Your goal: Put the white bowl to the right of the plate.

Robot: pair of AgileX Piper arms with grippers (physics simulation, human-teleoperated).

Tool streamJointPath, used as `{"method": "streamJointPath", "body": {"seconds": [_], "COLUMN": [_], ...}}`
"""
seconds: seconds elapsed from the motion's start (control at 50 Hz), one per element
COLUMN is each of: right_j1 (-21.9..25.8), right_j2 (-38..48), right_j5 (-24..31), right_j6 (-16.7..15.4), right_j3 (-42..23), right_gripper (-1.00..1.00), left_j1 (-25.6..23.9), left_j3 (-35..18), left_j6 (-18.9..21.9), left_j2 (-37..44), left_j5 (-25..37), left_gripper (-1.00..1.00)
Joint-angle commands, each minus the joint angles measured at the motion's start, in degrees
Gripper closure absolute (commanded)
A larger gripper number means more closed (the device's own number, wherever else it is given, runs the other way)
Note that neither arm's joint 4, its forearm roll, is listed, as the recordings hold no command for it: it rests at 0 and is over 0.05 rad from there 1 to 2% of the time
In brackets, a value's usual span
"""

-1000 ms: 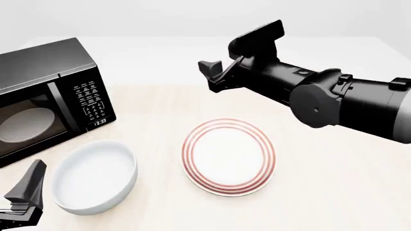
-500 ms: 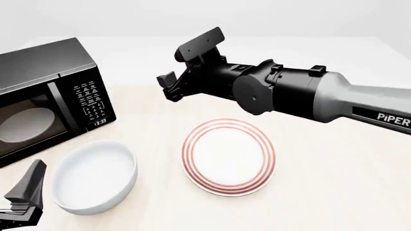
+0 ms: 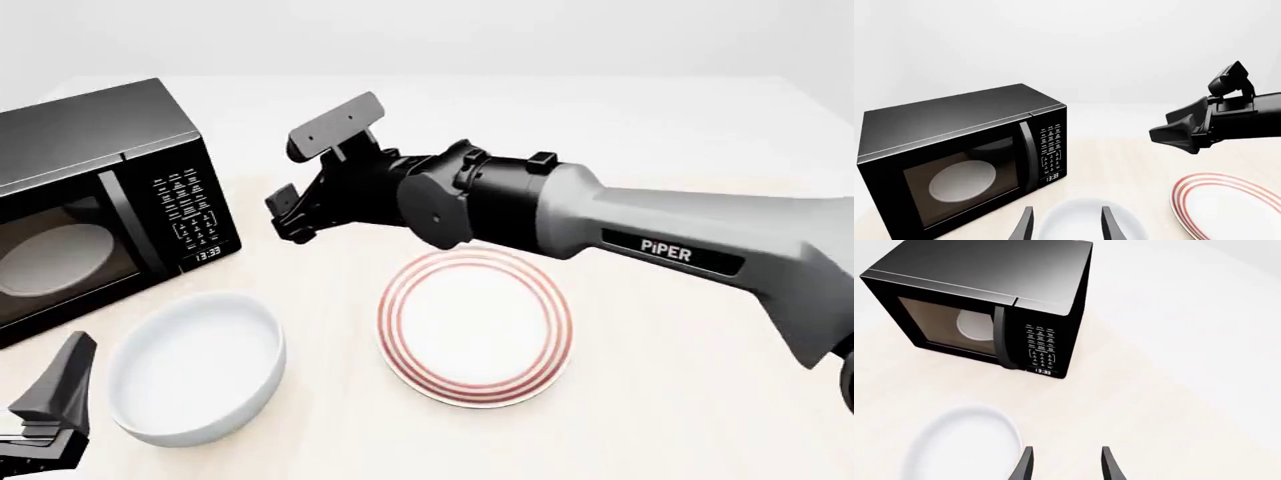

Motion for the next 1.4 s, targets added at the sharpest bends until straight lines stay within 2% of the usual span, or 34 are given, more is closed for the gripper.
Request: {"method": "streamJointPath", "body": {"seconds": [0.02,0.18,0.32,0.96,1.0,1.02,1.08,1.1,1.4], "right_j1": [1.53,3.41,3.75,5.93,6.28,6.65,6.26,6.29,6.54], "right_j2": [3.56,6.39,7.42,11.16,11.43,11.32,11.96,14.10,15.05], "right_j5": [1.60,1.54,1.89,-1.46,-1.84,-2.67,-2.85,-5.64,-6.51], "right_j6": [1.18,2.94,3.03,8.78,9.62,11.49,10.88,13.02,13.50], "right_j3": [-3.08,-4.05,-4.46,-1.01,-0.80,-0.16,-0.12,1.32,1.32], "right_gripper": [-1.00,-1.00,-1.00,-1.00,-1.00,-1.00,-1.00,-1.00,-1.00], "left_j1": [0.00,0.00,0.00,0.00,0.00,0.00,0.00,0.00,0.00], "left_j3": [0.00,0.00,0.00,0.00,0.00,0.00,0.00,0.00,0.00], "left_j6": [0.00,0.00,0.00,0.00,0.00,0.00,0.00,0.00,0.00], "left_j2": [0.00,0.00,0.00,0.00,0.00,0.00,0.00,0.00,0.00], "left_j5": [0.00,0.00,0.00,0.00,0.00,0.00,0.00,0.00,0.00], "left_gripper": [-1.00,-1.00,-1.00,-1.00,-1.00,-1.00,-1.00,-1.00,-1.00]}}
